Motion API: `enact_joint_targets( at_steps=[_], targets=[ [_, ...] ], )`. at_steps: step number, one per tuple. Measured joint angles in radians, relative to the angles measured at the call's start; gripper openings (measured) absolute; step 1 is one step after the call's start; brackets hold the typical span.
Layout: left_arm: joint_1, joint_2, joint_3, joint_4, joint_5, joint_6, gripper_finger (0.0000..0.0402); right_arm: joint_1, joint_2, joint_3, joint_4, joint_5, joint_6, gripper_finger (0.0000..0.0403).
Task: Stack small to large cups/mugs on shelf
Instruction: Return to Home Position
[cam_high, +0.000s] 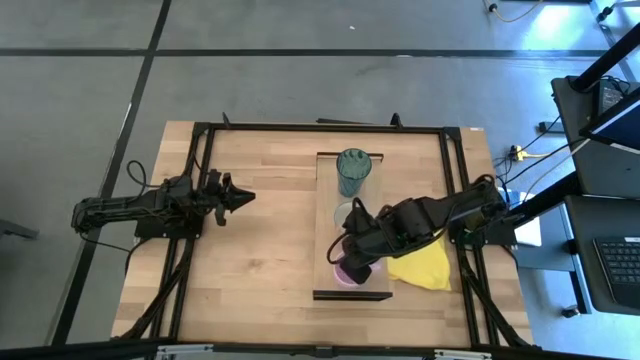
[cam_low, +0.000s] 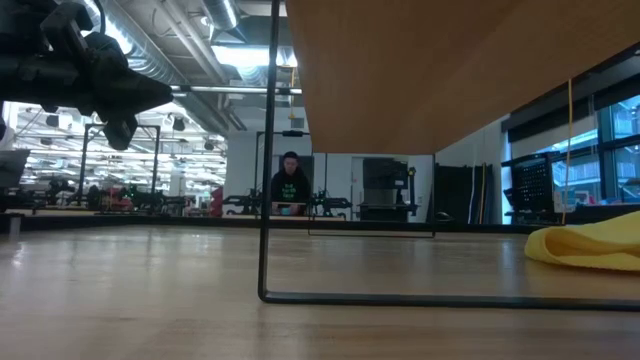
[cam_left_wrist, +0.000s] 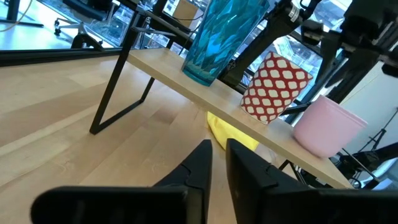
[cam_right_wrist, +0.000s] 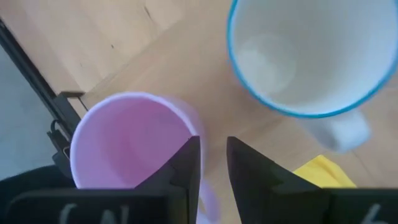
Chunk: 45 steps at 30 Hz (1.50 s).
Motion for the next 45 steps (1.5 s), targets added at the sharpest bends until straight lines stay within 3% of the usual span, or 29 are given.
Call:
enact_joint_targets(
  at_steps=[10,14,16,18,20,23,24,27,31,33,37,41,45],
  targets=[
    [0.000,0.000,0.000,0.000,0.000,0.000,0.0039,0.002,-0.146,0.065,0.004,-0.032,-0.047,0.0080],
    [0.000,0.000,0.000,0.000,0.000,0.000,0.0033,0.060,-0.209,0.142,0.089,0.144,-0.208,0.0081],
    [0.000,0.000,0.000,0.000,0.000,0.000,0.0030,0.080,-0.269,0.116,0.124,0.156,-0.324,0.0081],
    [0.000,0.000,0.000,0.000,0.000,0.000,0.0027,0.090,-0.313,0.110,0.126,0.171,-0.330,0.0081],
    [0.000,0.000,0.000,0.000,0.000,0.000,0.0025,0.115,-0.340,0.094,0.130,0.287,-0.293,0.0081],
    [0.000,0.000,0.000,0.000,0.000,0.000,0.0021,0.152,-0.351,0.027,0.179,0.404,-0.425,0.0081],
    [0.000,0.000,0.000,0.000,0.000,0.000,0.0020,0.157,-0.351,-0.008,0.205,0.407,-0.454,0.0081],
    [0.000,0.000,0.000,0.000,0.000,0.000,0.0017,0.148,-0.380,-0.158,0.366,0.275,-0.513,0.0081],
    [0.000,0.000,0.000,0.000,0.000,0.000,0.0014,0.125,-0.502,-0.472,0.863,0.083,-0.672,0.0081],
    [0.000,0.000,0.000,0.000,0.000,0.000,0.0014,0.107,-0.592,-0.637,1.023,0.022,-0.695,0.0081],
    [0.000,0.000,0.000,0.000,0.000,0.000,0.0014,0.095,-0.856,-0.918,1.191,0.029,-0.680,0.0081],
    [0.000,0.000,0.000,0.000,0.000,0.000,0.0014,0.098,-1.133,-1.146,1.461,0.017,-0.821,0.0081],
    [0.000,0.000,0.000,0.001,0.000,0.000,0.0014,0.096,-1.350,-1.331,1.519,0.068,-0.850,0.0081]
  ],
)
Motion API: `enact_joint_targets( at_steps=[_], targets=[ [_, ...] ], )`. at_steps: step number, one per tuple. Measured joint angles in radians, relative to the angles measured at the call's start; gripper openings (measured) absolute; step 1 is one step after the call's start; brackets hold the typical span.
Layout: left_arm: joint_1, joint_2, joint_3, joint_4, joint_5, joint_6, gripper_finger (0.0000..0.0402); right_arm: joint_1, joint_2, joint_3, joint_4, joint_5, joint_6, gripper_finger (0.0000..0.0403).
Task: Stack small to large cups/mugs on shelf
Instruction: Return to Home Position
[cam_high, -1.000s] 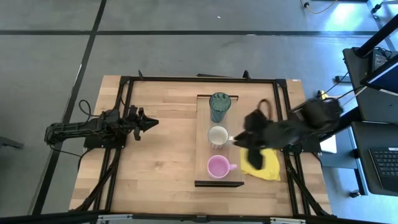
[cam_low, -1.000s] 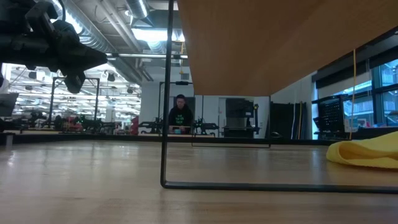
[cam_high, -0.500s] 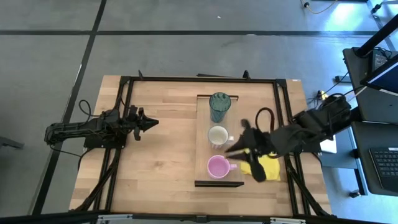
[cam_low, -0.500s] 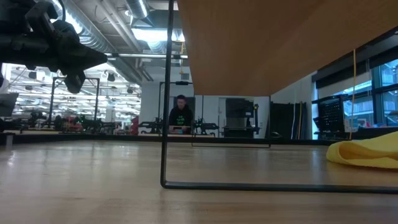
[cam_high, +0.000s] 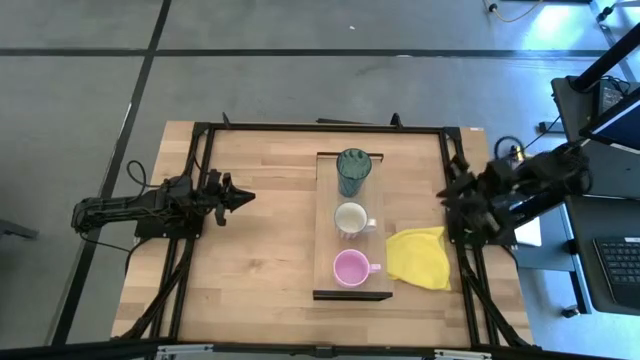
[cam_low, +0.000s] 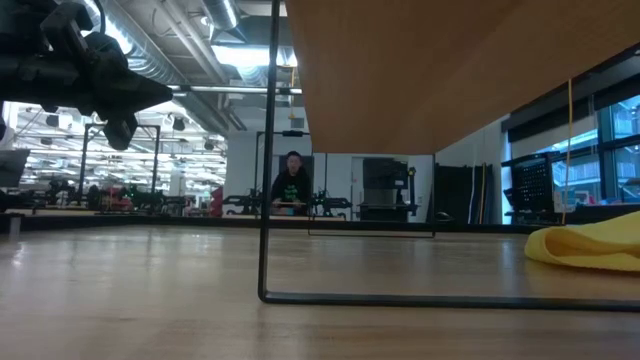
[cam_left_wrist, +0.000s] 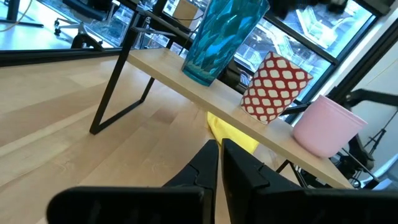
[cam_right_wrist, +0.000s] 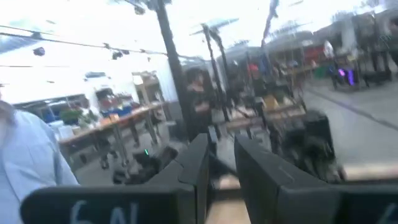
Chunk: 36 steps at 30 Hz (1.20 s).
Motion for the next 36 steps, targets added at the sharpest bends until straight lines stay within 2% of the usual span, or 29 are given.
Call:
enact_joint_targets(
  at_steps=[3,9,14,17,23,28,33,36],
  targets=[
    [0.000,0.000,0.000,0.000,0.000,0.000,0.0014,0.001,-0.099,-0.141,0.001,0.046,0.031,0.0081],
    [0.000,0.000,0.000,0.000,0.000,0.000,0.0014,0.000,-0.319,-0.423,0.117,0.117,0.074,0.0081],
    [0.000,0.000,0.000,0.000,0.000,0.000,0.0014,0.001,-0.516,-0.653,0.311,0.112,0.011,0.0080],
    [0.000,0.000,0.000,0.000,0.000,0.000,0.0014,0.001,-0.591,-0.756,0.313,0.159,-0.014,0.0080],
    [0.000,0.000,0.000,0.001,0.000,0.000,0.0014,-0.001,-0.590,-0.879,0.312,0.310,0.011,0.0080],
    [0.000,0.000,0.000,0.003,0.001,0.000,0.0014,-0.002,-0.575,-0.871,0.110,0.426,0.065,0.0080],
    [0.000,0.000,0.000,0.003,0.001,0.000,0.0014,-0.002,-0.547,-0.869,0.102,0.480,-0.245,0.0080],
    [0.000,0.000,0.000,0.003,0.001,0.000,0.0014,-0.002,-0.548,-0.869,0.102,0.479,-0.315,0.0080]
  ],
)
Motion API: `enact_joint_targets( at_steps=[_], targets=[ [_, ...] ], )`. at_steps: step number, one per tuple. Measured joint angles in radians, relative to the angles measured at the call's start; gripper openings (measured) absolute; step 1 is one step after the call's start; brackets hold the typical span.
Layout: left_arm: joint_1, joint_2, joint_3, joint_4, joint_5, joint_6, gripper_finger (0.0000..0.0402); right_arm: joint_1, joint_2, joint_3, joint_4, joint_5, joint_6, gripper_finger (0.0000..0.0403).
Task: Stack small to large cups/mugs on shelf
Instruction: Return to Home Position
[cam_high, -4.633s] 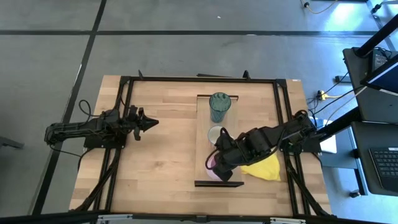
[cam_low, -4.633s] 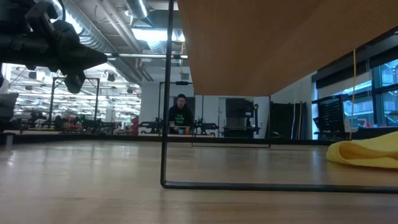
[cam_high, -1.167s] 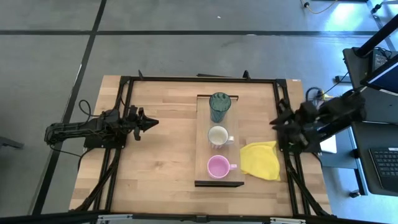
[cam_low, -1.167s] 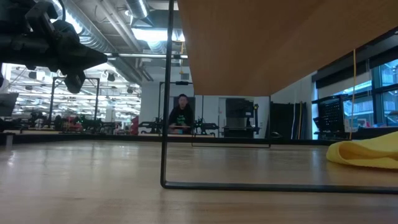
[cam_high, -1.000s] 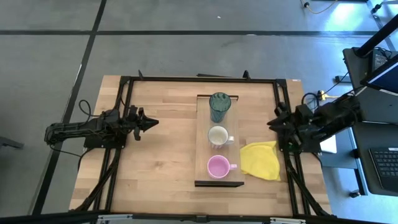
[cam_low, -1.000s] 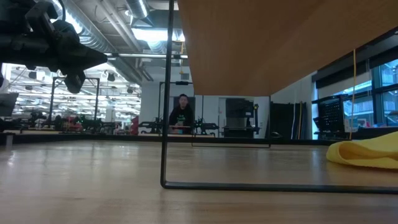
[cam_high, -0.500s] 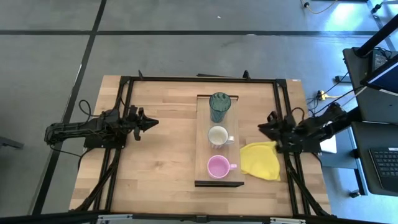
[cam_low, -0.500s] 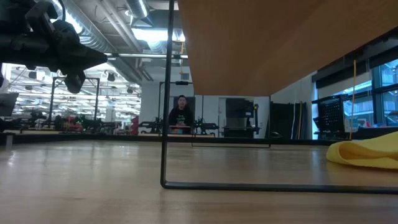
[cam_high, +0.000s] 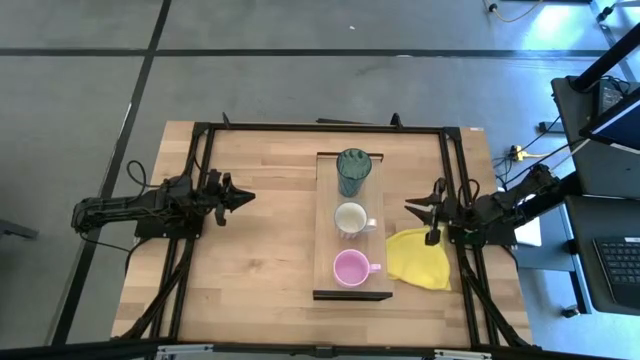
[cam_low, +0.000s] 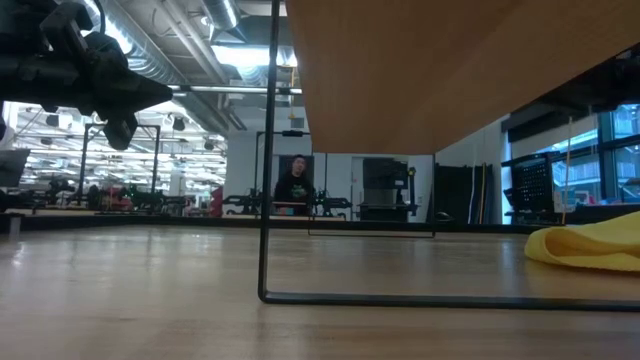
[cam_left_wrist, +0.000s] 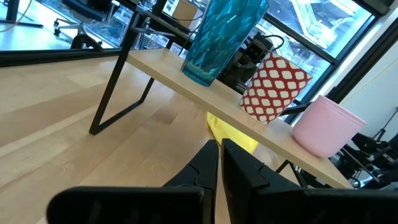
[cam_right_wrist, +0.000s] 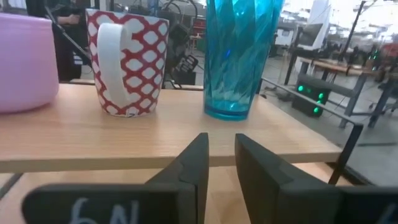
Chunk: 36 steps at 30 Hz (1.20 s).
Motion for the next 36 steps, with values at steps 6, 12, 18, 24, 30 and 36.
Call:
enact_joint_targets(
  at_steps=[6,12,18,24,30,36],
  targets=[
    [0.000,0.000,0.000,-0.001,0.000,0.000,0.0014,0.000,0.000,0.000,0.000,0.000,-0.010,0.0080],
    [0.000,0.000,0.000,-0.001,0.000,0.000,0.0014,0.000,0.000,0.000,0.000,0.000,-0.010,0.0080],
    [0.000,0.000,0.000,-0.001,0.000,0.000,0.0014,0.000,0.000,0.000,0.000,0.000,-0.010,0.0080],
    [0.000,0.000,0.000,-0.001,0.000,0.000,0.0014,0.000,0.000,0.000,0.000,0.000,-0.011,0.0081],
    [0.000,0.000,0.000,-0.001,0.000,0.000,0.0014,0.000,0.000,0.000,0.000,-0.001,-0.011,0.0081],
    [0.000,0.000,0.000,-0.001,0.000,0.000,0.0014,0.000,0.000,0.001,0.000,-0.001,-0.011,0.0081]
  ],
)
